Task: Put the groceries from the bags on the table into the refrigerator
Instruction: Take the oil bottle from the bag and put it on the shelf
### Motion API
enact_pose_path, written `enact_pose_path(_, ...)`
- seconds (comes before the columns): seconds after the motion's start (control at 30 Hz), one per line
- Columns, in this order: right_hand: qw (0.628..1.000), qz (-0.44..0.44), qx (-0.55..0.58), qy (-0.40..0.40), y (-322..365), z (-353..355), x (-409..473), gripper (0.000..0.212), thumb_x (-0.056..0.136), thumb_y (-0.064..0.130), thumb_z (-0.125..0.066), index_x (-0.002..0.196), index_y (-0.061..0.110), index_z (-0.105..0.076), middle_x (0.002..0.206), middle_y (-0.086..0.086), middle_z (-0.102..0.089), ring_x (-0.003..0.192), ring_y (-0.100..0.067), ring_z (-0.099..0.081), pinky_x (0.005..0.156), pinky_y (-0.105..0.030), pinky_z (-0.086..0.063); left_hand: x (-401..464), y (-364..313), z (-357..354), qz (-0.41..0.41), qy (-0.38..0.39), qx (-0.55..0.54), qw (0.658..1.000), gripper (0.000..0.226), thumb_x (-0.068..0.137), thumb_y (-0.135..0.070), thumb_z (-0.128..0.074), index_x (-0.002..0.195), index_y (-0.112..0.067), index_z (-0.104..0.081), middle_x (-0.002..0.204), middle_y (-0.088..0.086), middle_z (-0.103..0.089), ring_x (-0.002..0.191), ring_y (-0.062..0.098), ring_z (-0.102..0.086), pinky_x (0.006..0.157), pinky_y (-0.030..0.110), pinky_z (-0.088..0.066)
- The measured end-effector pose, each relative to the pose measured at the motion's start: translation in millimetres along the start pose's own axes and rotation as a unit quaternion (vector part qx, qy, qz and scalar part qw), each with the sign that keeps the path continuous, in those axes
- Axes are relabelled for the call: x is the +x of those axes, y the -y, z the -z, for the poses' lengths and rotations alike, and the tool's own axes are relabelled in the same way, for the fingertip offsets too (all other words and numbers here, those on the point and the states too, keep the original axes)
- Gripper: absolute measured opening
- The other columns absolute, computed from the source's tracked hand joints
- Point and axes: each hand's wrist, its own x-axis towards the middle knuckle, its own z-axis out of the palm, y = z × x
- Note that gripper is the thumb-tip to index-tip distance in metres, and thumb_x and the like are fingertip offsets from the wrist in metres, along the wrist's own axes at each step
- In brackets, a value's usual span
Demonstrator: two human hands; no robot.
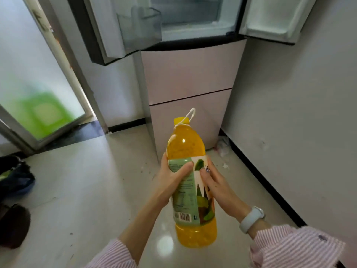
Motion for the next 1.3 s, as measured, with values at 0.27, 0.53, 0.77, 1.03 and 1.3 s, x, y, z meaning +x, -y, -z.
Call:
enact_pose_path(0.27, 0.993, 0.116, -0.018, -0.027, 101.3, 105.7, 118.3, 0.059, 0.084, 0.041, -0.044, 0.140, 0.034, -0.026, 0.121, 0.003, -0.060, 0.105, -0.015, -0.063, 0.086, -0.036, -0.054, 162.7, -114.5, -57.7, -0.126, 0.053, 0.029, 0.990, 0.071, 0.067, -0.043, -0.075, 0.124, -0.020, -0.040, 0.111, 0.005, -0.063, 0.091, 0.014, -0.067, 0.072, 0.027, -0.056)
enact_pose_path(0.53, 0.961, 0.266, -0.051, -0.055, 233.1, 168.5, 249.7, 0.047, 0.092, 0.025, -0.038, 0.136, 0.035, -0.026, 0.122, 0.013, -0.055, 0.107, -0.003, -0.060, 0.082, -0.021, -0.052, 314.0, -248.8, -78.5, -0.292, 0.032, 0.013, 0.956, 0.087, 0.057, -0.045, -0.077, 0.130, -0.024, -0.033, 0.115, -0.004, -0.058, 0.098, 0.011, -0.063, 0.080, 0.030, -0.054)
enact_pose_path(0.77, 0.932, 0.333, -0.121, -0.070, 365.2, 214.5, 358.0, 0.036, 0.091, 0.040, -0.037, 0.126, 0.038, -0.046, 0.124, 0.012, -0.055, 0.112, -0.002, -0.054, 0.093, -0.024, -0.047, 429.4, -349.4, -82.5, -0.420, -0.051, -0.007, 0.906, 0.098, 0.049, -0.054, -0.075, 0.132, -0.027, -0.031, 0.121, -0.005, -0.054, 0.105, 0.008, -0.058, 0.082, 0.029, -0.052)
enact_pose_path(1.03, 0.889, 0.428, -0.150, -0.066, 488.5, 261.6, 457.1, 0.069, 0.076, 0.059, -0.050, 0.134, 0.025, -0.036, 0.125, 0.005, -0.055, 0.111, -0.012, -0.056, 0.089, -0.030, -0.051, 550.5, -449.5, -93.9, -0.539, -0.137, 0.103, 0.825, 0.107, 0.052, -0.054, -0.076, 0.139, -0.025, -0.022, 0.129, -0.003, -0.045, 0.115, 0.013, -0.048, 0.094, 0.039, -0.047)
enact_pose_path(1.3, 0.805, 0.576, -0.127, -0.064, 590.7, 304.3, 545.3, 0.053, 0.079, 0.024, -0.067, 0.120, 0.026, -0.034, 0.107, 0.011, -0.053, 0.098, -0.005, -0.057, 0.078, -0.020, -0.054, 653.5, -564.5, -107.3, -0.656, -0.169, 0.174, 0.715, 0.111, 0.052, -0.062, -0.070, 0.141, -0.025, -0.016, 0.134, 0.000, -0.042, 0.116, 0.015, -0.049, 0.091, 0.036, -0.049)
